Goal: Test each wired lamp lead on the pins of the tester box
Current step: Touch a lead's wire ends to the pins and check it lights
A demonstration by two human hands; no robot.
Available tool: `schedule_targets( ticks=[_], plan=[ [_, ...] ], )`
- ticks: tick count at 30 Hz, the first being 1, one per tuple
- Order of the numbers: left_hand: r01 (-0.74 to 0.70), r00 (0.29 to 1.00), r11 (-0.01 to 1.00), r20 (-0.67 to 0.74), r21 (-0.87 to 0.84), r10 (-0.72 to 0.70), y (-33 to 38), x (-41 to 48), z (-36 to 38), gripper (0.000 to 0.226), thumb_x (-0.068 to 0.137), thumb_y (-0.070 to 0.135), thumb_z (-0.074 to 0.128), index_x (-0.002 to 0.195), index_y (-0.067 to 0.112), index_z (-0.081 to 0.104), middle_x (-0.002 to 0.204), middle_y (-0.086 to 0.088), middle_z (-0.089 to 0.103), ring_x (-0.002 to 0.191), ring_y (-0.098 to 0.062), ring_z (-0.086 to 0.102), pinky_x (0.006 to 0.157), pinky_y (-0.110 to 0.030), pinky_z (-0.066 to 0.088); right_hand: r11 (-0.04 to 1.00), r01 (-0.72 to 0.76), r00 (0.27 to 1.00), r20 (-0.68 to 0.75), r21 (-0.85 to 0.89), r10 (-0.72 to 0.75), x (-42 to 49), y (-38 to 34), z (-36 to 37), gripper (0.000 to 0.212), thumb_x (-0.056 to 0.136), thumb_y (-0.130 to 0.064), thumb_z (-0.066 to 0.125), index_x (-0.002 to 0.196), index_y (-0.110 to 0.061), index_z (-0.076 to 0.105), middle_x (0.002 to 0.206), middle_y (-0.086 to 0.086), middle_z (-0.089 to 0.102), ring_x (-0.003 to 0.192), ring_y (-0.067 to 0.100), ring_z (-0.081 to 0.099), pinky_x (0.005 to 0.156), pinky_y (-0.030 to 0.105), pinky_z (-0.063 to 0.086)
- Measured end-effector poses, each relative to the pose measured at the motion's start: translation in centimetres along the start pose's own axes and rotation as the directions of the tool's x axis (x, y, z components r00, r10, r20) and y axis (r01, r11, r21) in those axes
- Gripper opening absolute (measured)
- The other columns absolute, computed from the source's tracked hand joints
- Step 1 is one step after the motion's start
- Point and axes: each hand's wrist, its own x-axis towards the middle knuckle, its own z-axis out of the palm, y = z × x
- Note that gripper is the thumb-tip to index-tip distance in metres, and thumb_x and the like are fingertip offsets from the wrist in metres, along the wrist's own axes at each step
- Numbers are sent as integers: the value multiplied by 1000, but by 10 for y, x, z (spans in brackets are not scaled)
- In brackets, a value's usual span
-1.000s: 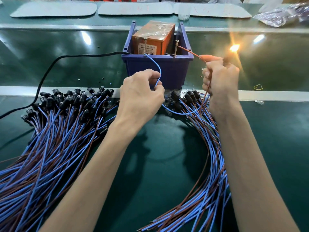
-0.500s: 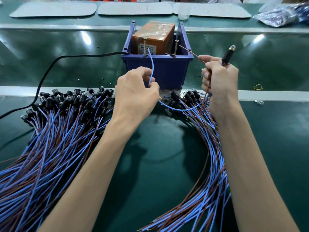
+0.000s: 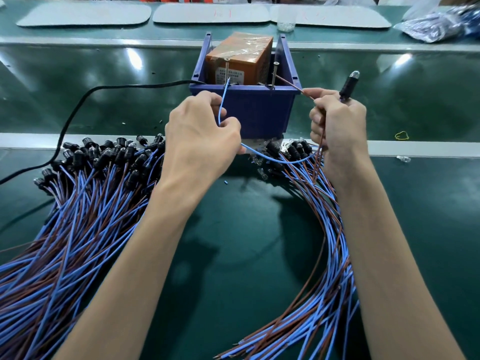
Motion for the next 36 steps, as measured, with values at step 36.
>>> schedule_targets(
  ticks=[36],
  plan=[
    [-67, 994, 997, -85, 47, 71, -1, 8, -19, 21, 82, 19, 51, 99, 18, 64, 69, 20, 59, 79, -24, 71, 82, -39, 54, 996, -25, 998, 64, 88, 19, -2, -3, 3, 31, 89, 3, 36, 76, -5, 62, 39, -11, 26, 35, 4, 17, 34, 16, 14]
  ],
)
